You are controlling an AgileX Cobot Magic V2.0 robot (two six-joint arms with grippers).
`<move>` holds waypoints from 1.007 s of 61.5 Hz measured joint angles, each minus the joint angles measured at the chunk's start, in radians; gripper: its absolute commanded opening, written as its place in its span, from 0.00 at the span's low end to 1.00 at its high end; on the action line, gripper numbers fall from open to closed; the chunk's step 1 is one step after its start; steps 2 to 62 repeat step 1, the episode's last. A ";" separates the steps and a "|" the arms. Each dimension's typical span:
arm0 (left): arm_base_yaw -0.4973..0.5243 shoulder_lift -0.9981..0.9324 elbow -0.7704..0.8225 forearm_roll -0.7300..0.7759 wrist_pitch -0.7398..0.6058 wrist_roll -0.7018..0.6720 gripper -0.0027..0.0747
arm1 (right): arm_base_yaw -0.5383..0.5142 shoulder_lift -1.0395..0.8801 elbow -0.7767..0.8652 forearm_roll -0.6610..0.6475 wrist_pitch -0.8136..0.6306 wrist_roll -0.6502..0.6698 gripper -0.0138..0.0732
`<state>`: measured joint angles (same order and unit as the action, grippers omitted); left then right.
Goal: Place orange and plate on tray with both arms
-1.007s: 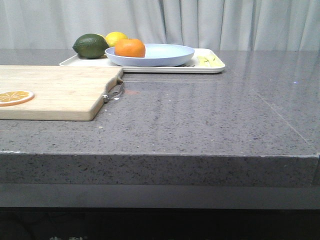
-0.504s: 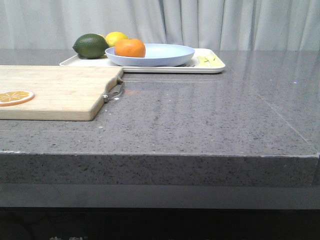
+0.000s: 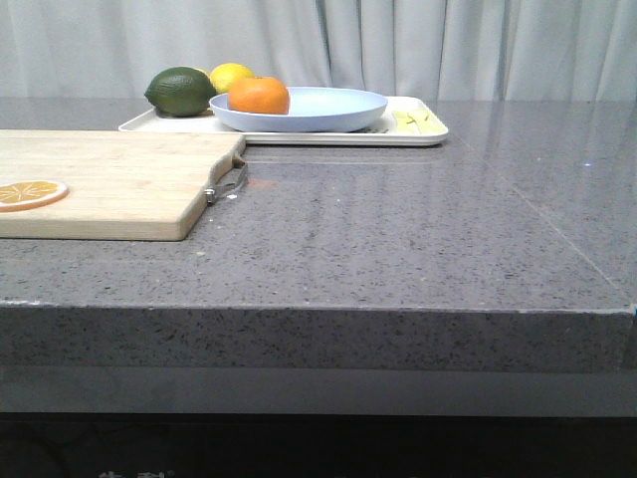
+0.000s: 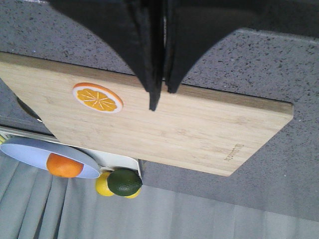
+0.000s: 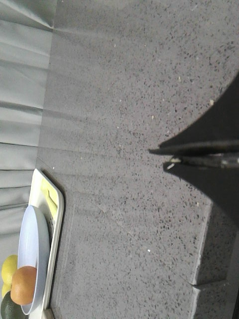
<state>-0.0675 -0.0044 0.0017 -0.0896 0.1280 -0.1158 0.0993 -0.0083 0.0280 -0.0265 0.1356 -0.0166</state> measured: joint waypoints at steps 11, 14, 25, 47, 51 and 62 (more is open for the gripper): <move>0.000 0.000 0.000 0.000 0.000 0.000 0.01 | 0.000 0.000 0.000 0.000 0.000 0.000 0.08; 0.000 0.000 0.000 0.000 0.000 0.000 0.01 | 0.000 0.000 0.000 0.000 0.000 0.000 0.08; 0.000 0.000 0.000 0.000 0.000 0.000 0.01 | 0.000 0.000 0.000 0.000 0.000 0.000 0.08; 0.000 0.000 0.000 0.000 0.000 0.000 0.01 | 0.000 0.000 0.000 0.000 0.000 0.000 0.08; 0.000 0.000 0.000 0.000 0.000 0.000 0.01 | 0.000 0.000 0.000 0.000 0.000 0.000 0.08; 0.000 0.000 0.000 0.000 0.000 0.000 0.01 | 0.000 0.000 0.000 0.000 0.000 0.000 0.08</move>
